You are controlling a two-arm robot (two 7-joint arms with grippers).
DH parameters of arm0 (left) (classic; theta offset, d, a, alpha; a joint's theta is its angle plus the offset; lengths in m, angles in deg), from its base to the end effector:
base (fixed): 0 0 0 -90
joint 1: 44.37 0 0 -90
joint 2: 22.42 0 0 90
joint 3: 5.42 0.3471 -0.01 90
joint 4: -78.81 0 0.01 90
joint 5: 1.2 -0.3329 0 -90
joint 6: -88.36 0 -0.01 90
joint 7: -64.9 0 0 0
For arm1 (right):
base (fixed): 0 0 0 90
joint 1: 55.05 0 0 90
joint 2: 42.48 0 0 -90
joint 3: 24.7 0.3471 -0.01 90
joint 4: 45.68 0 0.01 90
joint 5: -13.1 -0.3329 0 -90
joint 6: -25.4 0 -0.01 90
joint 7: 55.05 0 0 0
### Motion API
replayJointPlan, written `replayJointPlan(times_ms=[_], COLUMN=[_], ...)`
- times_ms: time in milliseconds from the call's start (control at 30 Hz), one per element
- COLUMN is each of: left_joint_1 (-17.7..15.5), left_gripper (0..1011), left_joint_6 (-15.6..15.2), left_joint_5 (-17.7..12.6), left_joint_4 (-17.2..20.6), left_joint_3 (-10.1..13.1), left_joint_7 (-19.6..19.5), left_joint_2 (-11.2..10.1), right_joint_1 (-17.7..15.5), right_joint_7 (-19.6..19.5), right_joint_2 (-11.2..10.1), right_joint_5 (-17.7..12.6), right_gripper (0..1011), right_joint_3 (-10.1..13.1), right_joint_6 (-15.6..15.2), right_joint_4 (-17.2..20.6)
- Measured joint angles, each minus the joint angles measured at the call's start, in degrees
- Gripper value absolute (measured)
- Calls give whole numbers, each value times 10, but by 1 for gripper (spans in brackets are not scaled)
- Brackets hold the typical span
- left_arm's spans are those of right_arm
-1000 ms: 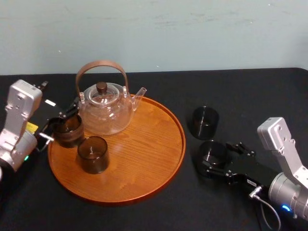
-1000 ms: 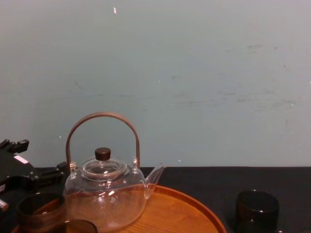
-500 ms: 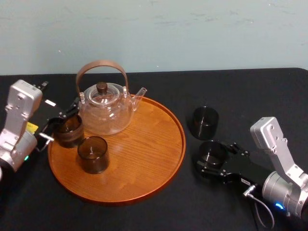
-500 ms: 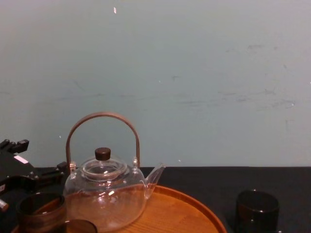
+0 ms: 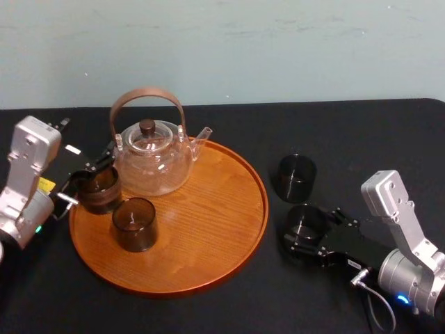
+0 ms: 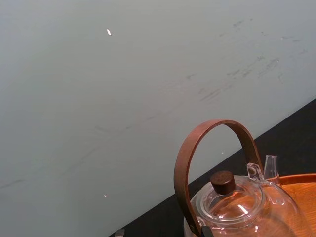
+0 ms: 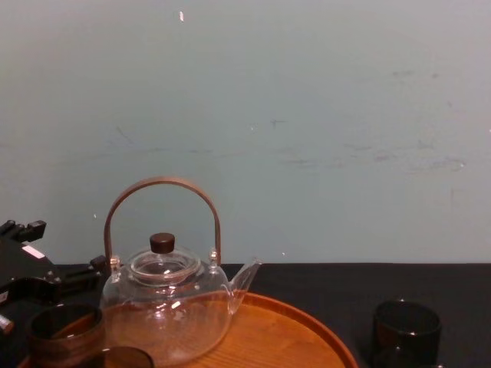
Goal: Pick up the glass from the table and place it on the tray.
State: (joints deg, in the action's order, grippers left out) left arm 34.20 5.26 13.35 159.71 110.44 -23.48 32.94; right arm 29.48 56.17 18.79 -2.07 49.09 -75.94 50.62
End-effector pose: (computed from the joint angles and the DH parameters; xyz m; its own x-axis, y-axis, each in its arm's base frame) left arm 0.3902 0.1087 -0.3529 0.2923 0.8803 0.3736 -0.9553 0.2873 0.0703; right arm 0.3049 -0.0679 -0.3599 0.6259 -0.7778 0.0570 0.7389 0.5681 -0.3623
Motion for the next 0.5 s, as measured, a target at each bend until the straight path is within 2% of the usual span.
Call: replayJointPlan(times_ms=[500], left_joint_1=[0], left_gripper=[1001], left_joint_6=[0], left_joint_5=[0], left_joint_4=[0], left_joint_3=[0], left_joint_7=[0], left_joint_2=[0], right_joint_1=[4], right_joint_7=[0], right_joint_2=[1], right_joint_5=[-1], right_gripper=[1002], right_joint_3=[-4], right_joint_6=[0], right_joint_4=[-7])
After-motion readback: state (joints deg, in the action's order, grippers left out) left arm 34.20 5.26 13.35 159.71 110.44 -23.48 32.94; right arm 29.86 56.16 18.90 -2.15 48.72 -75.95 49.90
